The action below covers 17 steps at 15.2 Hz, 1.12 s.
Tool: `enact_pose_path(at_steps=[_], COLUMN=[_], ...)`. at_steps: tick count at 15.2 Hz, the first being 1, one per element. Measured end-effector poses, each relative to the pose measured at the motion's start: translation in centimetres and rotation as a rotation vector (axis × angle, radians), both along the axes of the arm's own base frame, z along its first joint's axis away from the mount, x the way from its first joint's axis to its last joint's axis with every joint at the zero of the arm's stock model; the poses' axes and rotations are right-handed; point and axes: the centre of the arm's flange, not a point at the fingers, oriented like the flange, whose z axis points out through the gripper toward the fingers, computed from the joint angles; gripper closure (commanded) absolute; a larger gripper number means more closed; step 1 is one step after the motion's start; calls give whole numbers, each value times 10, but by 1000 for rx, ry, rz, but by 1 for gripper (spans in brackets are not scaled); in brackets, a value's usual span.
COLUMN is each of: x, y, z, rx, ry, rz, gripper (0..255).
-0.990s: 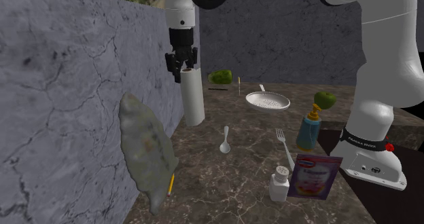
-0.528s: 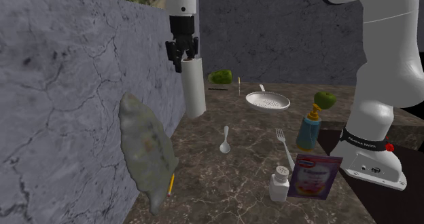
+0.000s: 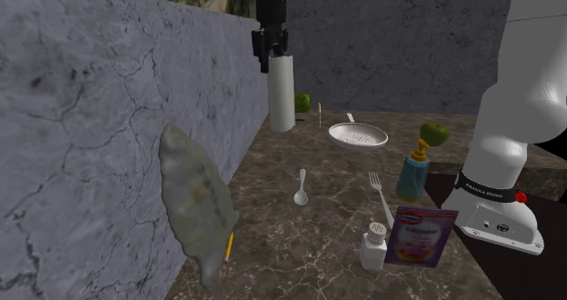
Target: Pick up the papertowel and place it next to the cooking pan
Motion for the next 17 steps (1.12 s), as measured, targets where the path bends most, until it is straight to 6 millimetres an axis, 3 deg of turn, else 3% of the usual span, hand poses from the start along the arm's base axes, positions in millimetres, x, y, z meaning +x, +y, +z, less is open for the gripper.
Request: enact_pose_path(at_steps=[17], x=[-25], y=[-198], z=[104], rx=[0], ry=[1], rz=[-1], gripper=[255])
